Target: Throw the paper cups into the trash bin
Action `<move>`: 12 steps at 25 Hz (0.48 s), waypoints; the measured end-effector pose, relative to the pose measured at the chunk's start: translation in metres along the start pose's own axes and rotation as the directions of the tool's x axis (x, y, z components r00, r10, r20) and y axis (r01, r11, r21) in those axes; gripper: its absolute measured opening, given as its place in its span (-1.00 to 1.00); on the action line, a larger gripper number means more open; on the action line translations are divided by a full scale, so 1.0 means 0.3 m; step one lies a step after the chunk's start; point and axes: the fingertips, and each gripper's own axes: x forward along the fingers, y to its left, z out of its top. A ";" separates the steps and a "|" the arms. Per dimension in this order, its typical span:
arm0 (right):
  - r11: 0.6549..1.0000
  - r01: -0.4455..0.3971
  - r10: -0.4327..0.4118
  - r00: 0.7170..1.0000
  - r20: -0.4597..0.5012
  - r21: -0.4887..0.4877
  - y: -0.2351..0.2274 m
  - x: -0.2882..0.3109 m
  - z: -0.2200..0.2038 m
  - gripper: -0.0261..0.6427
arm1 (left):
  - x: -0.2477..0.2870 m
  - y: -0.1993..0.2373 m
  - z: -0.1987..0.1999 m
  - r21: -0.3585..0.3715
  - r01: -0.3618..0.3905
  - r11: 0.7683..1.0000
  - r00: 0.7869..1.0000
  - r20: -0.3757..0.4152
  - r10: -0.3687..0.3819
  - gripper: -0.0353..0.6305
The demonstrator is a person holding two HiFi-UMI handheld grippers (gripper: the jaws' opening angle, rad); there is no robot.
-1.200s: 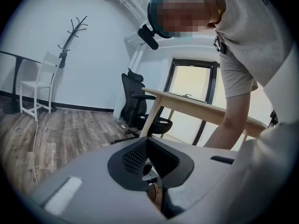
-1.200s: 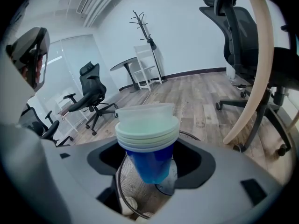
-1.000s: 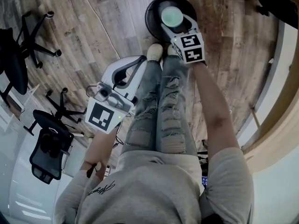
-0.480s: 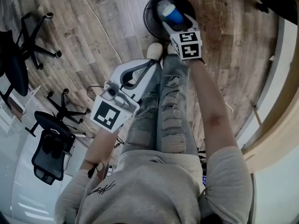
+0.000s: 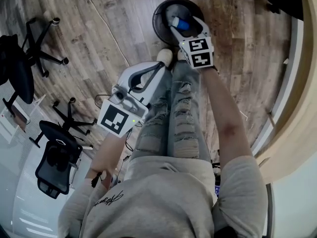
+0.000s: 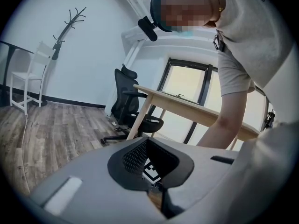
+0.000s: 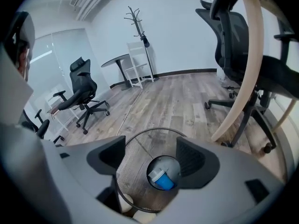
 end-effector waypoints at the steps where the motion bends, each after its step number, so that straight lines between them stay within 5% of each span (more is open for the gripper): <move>1: 1.000 0.000 0.000 1.000 0.012 -0.013 0.008 -0.019 0.023 0.03 | -0.002 -0.002 0.010 0.003 -0.002 1.000 1.000 0.002 0.002 -0.88; 12: 0.999 -0.007 0.015 0.981 0.194 -0.041 0.072 -0.287 0.326 0.03 | -0.028 -0.020 0.167 0.019 -0.041 0.999 0.999 0.030 0.040 -0.88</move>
